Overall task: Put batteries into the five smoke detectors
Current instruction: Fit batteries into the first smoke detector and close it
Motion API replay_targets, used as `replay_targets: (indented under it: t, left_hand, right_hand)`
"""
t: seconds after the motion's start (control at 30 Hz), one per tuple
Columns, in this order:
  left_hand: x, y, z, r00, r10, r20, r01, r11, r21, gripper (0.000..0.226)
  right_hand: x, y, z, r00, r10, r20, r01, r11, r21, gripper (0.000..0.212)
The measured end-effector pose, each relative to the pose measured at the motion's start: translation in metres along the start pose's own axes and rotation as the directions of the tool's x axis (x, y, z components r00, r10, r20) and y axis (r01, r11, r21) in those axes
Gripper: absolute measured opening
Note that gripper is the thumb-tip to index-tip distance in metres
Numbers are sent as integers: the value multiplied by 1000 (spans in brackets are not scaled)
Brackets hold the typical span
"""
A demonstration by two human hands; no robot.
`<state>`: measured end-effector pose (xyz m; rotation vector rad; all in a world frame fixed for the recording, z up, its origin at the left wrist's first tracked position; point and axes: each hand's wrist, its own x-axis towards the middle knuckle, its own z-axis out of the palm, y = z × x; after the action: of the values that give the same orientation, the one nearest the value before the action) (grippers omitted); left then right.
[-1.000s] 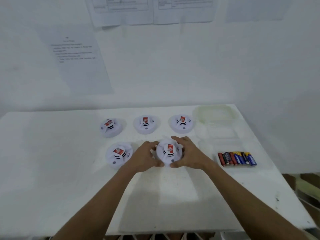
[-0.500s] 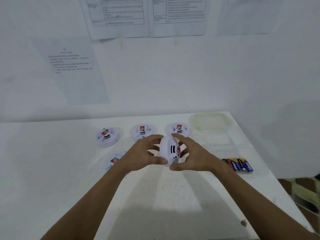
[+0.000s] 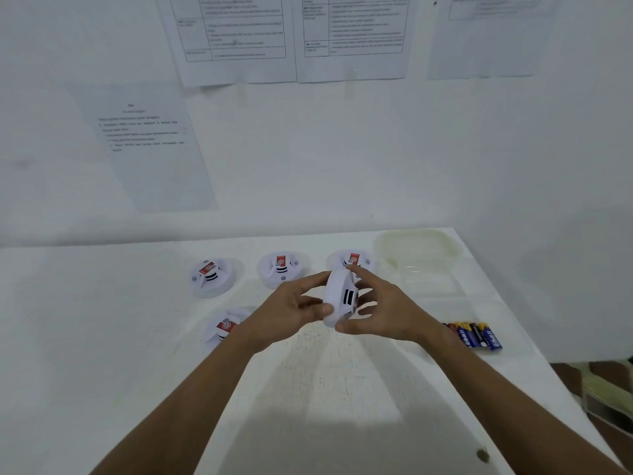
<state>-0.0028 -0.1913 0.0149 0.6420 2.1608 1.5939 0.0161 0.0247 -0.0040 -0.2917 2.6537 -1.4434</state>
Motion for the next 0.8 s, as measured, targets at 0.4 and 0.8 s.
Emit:
replay_targets:
  t: [0.4, 0.8]
  left_hand:
    - [4, -3, -4, 996, -80, 35, 76, 993, 86, 52]
    - [4, -7, -9, 999, 9, 35, -11, 998, 70, 67]
  right_hand:
    - [3, 4, -10, 998, 28, 51, -42, 946, 321, 90]
    - [-2, 4, -11, 991, -38, 129, -18, 914, 404, 93]
